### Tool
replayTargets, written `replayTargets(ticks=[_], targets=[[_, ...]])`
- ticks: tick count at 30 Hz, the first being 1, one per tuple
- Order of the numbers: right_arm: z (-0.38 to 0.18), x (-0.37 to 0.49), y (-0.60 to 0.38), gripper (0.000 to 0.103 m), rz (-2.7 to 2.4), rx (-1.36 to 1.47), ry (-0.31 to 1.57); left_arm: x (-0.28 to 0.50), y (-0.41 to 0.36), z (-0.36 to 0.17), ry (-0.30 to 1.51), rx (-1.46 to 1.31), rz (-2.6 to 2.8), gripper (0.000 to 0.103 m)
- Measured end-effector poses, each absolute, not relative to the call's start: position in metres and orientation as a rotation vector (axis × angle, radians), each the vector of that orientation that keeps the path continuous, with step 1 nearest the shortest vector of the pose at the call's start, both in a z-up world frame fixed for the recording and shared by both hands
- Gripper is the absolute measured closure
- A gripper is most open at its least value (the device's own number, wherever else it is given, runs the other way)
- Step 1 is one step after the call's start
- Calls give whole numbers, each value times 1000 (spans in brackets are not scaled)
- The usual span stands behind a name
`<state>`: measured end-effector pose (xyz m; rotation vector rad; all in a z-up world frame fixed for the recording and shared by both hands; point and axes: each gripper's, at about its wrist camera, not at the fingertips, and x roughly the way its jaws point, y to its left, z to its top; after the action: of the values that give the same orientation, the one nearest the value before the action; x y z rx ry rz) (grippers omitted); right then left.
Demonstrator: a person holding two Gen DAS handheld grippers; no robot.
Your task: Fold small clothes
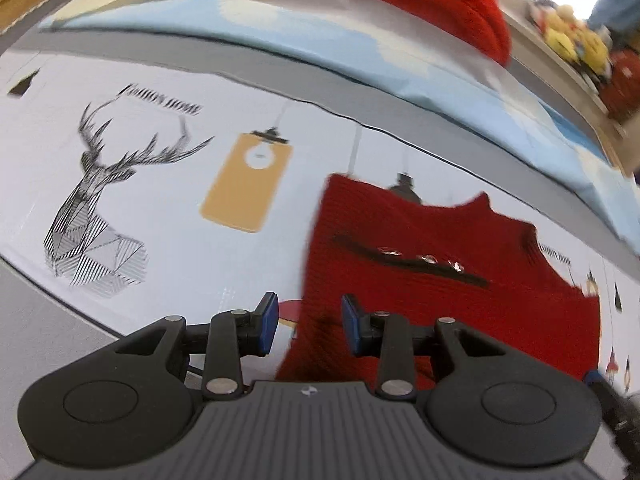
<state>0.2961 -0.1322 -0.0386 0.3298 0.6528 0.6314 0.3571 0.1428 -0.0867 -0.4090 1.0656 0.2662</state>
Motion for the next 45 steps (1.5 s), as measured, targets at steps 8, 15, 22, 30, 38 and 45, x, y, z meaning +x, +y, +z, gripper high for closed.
replayTargets(ticks=[8, 15, 22, 30, 38, 45], targets=[[-91, 342, -208, 58, 198, 468, 924, 359, 145, -94, 1081, -463, 270, 64], [-130, 348, -286, 69, -29, 723, 1048, 358, 138, -88, 1077, -444, 245, 64], [-128, 335, -304, 65, -45, 683, 1064, 341, 132, -60, 987, -390, 215, 64], [-4, 280, -277, 58, 34, 444, 728, 264, 97, 11, 674, -185, 205, 64], [69, 158, -289, 53, 129, 303, 540, 128, 81, 47, 646, -101, 169, 63], [38, 45, -321, 47, 68, 267, 583, 15, 52, 17, 758, -139, 140, 57]])
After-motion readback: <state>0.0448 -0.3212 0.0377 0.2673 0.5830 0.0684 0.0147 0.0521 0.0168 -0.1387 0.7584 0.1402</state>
